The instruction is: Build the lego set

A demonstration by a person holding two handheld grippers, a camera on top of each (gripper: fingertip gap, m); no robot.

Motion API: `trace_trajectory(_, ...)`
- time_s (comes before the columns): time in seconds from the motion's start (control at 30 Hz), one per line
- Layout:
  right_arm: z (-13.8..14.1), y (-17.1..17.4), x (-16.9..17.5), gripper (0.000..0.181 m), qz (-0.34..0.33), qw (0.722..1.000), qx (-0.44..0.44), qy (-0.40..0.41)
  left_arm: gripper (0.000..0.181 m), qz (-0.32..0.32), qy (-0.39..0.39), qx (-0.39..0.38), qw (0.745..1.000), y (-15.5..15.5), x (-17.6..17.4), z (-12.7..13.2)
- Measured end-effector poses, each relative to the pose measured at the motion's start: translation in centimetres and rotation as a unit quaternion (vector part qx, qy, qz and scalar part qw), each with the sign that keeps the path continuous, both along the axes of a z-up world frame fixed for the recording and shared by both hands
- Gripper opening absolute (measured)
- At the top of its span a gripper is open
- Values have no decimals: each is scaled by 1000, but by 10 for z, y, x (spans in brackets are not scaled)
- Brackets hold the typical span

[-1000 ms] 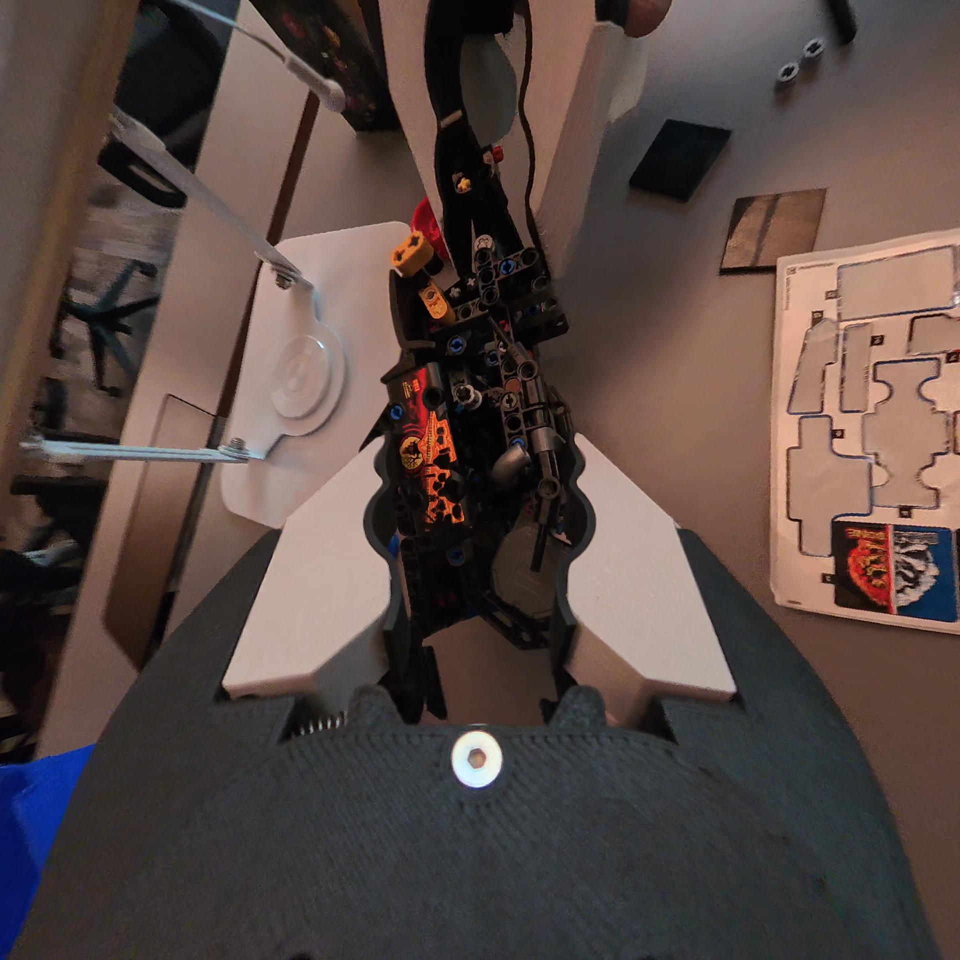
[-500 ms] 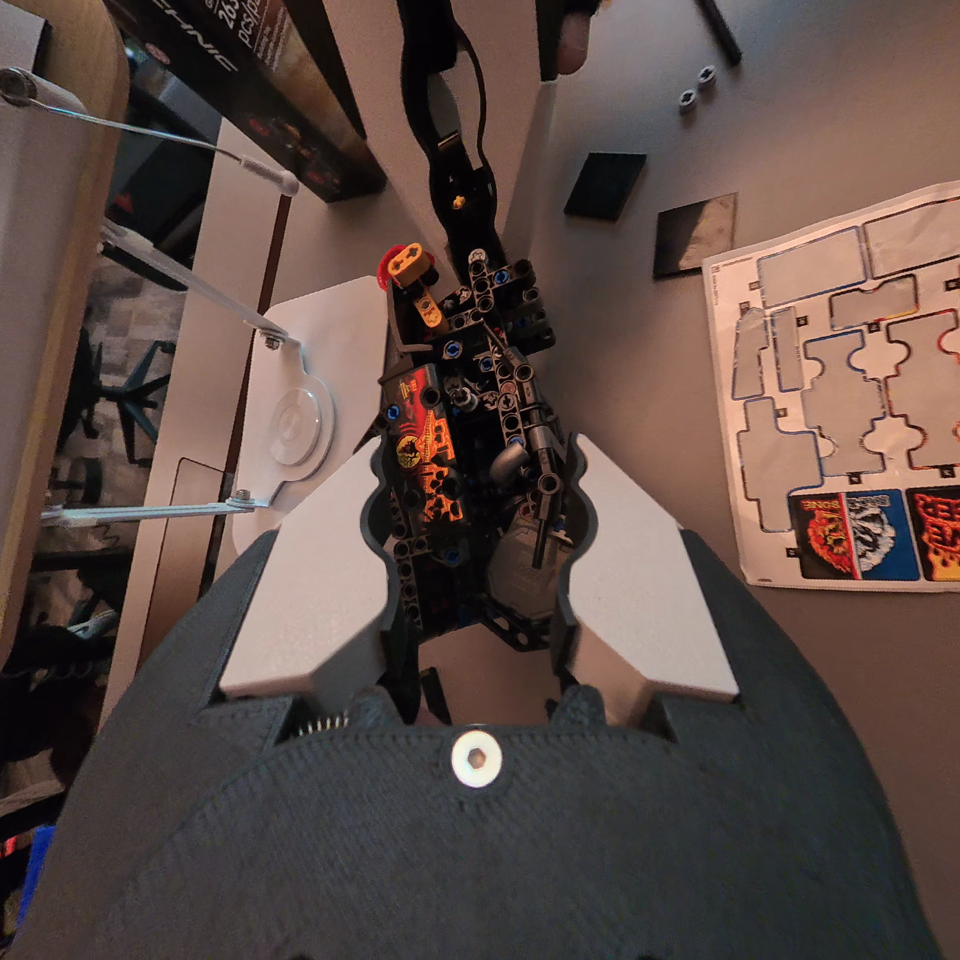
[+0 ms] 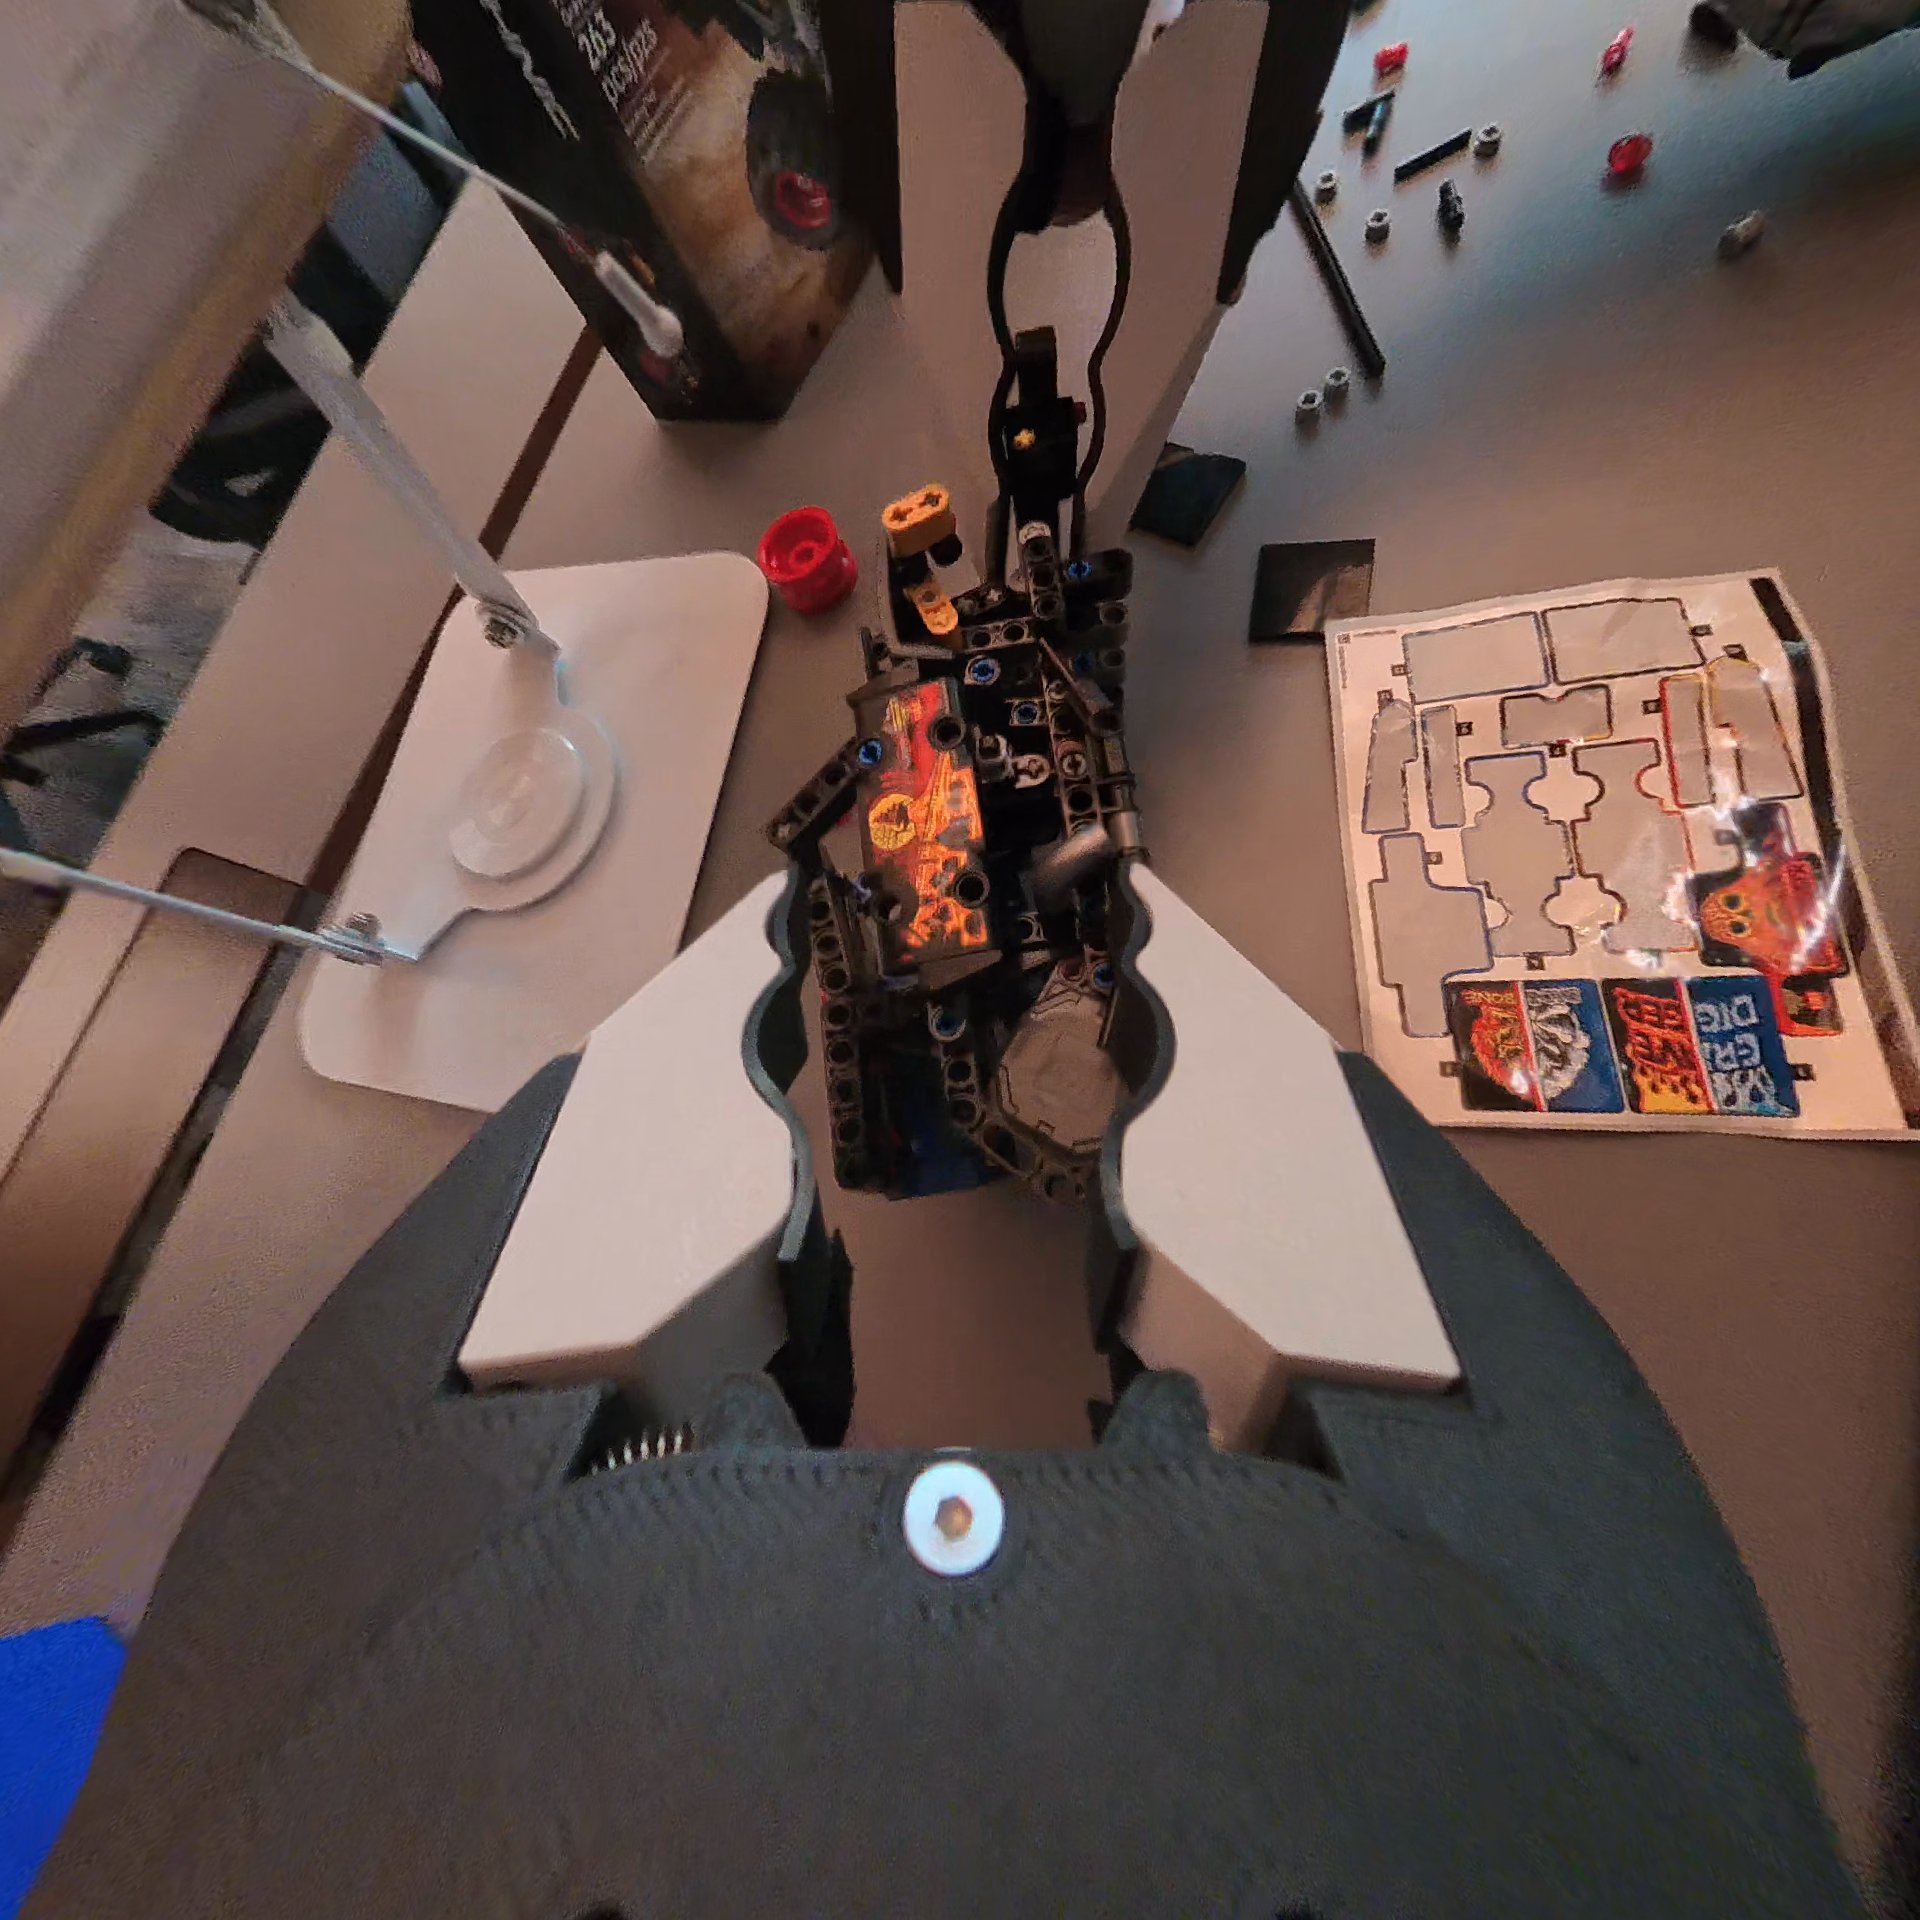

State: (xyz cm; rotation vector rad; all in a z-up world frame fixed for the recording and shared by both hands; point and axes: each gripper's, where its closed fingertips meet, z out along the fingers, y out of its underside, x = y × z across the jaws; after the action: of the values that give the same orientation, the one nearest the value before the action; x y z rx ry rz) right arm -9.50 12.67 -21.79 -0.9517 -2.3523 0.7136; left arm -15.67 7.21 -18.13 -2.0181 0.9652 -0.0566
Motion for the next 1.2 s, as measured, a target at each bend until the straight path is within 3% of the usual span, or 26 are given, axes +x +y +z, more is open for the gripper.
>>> trace_trajectory(0.1,-1,0,2,14,3,1000,12,-4,40,-11,-23,-11,1000,-3,4,-3)
trace_trajectory(0.43,-5,1,15,21,7,999,29,-41,35,-36,14,8,999,-5,13,-5)
trace_trajectory(0.53,-9,5,20,33,-3,998,23,-65,19,-46,43,-1,998,-5,15,-16)
trace_trajectory(0.6,-9,4,22,29,-3,997,15,-69,16,-48,42,-8,998,-4,20,-21)
trace_trajectory(0.67,-9,3,23,27,-1,997,13,-73,17,-40,27,-18,999,-3,20,-20)
trace_trajectory(0.8,-9,0,22,27,5,997,15,-70,37,-14,-3,-71,997,-5,11,-32)
trace_trajectory(0.97,-9,2,20,26,4,998,23,-64,30,-5,-23,-105,994,-3,13,-42)
trace_trajectory(1.1,0,10,10,24,-6,998,54,-24,28,11,13,-59,998,5,5,-33)
trace_trajectory(1.2,12,20,-3,16,-21,994,95,39,26,47,93,30,994,21,-12,-14)
